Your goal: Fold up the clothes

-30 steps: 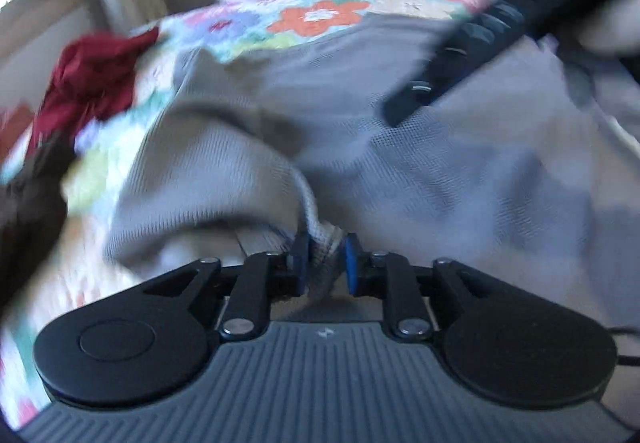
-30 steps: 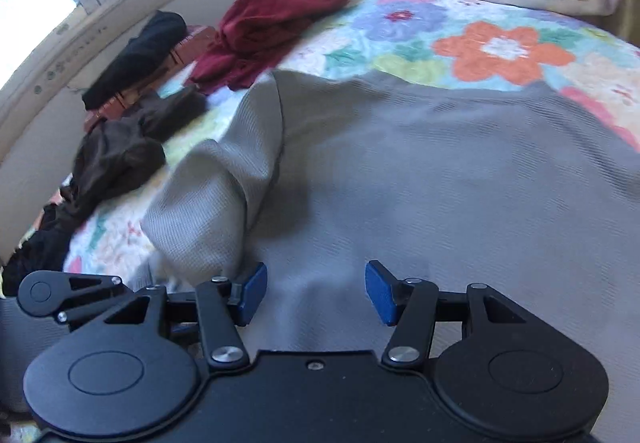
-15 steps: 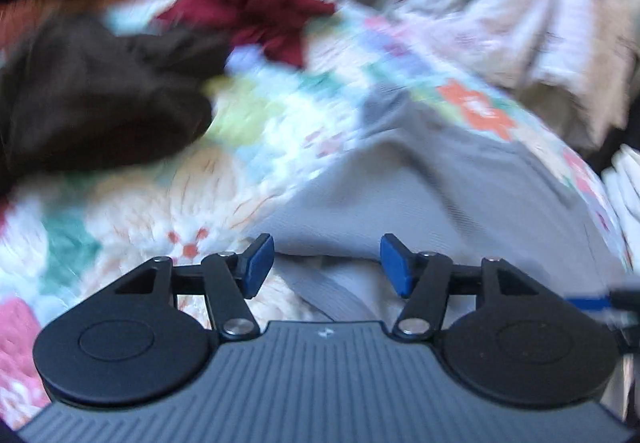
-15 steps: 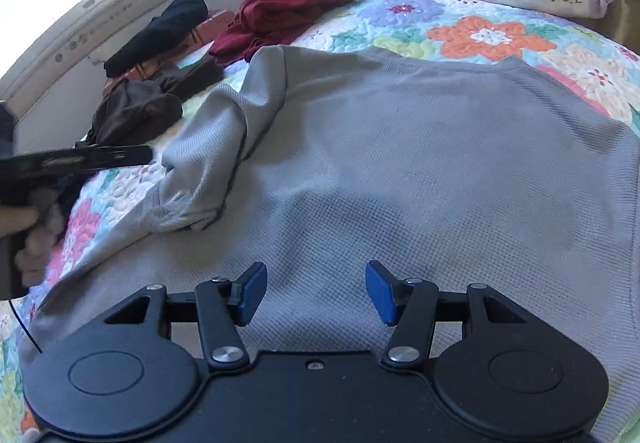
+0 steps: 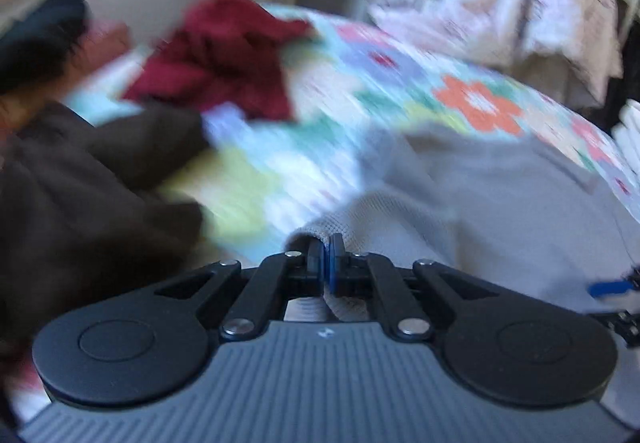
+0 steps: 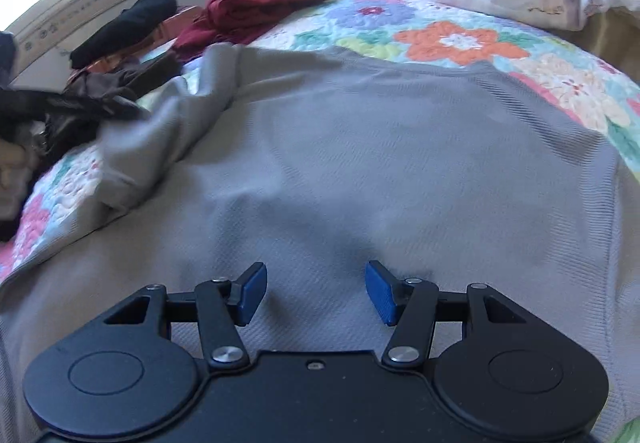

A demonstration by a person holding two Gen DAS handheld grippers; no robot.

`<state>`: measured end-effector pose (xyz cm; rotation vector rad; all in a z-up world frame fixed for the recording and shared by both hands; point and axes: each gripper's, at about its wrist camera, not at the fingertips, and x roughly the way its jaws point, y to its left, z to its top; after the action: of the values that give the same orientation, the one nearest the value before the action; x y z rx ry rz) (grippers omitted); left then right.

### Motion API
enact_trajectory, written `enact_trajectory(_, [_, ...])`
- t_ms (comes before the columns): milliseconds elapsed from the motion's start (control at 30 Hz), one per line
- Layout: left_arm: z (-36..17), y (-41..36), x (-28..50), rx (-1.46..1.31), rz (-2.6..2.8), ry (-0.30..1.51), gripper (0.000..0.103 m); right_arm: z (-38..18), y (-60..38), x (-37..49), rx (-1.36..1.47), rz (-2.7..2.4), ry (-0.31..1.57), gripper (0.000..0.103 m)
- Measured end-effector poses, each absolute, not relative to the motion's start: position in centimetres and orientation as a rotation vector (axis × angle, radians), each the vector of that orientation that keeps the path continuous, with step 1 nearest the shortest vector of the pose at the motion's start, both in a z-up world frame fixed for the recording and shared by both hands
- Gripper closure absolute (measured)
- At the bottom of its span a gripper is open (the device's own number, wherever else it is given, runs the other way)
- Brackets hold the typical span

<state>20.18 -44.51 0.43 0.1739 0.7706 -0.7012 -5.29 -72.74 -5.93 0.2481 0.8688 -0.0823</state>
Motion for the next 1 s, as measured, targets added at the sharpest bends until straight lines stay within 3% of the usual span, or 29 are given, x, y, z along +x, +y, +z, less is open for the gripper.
enact_trajectory(333, [3.7,-43.3,25.6,0.412,-0.520,0.603,0.102,-4.8,-70.7,-5.3,0.186,-0.033,0.828,0.043])
enact_trajectory(567, [0.2,-42.9,29.2,0.523,-0.440,0.598,0.101,-4.0,-67.3,-4.6,0.144,-0.017,0.814,0.042])
enact_trajectory(667, [-1.0,-42.9,29.0,0.519,-0.447,0.614,0.094,-4.8,-65.7,-4.3,0.084,-0.014,0.818,0.042])
enact_trajectory(800, [-0.3,-40.3,27.3,0.410,-0.451,0.610,0.056,-6.4,-64.6,-4.2,0.041,0.002,0.882,0.042])
enact_trajectory(1000, [-0.2,-35.4,19.9,0.507,-0.710,0.659,0.056,-5.3,-64.2,-4.0,0.080,0.021,1.035,0.040])
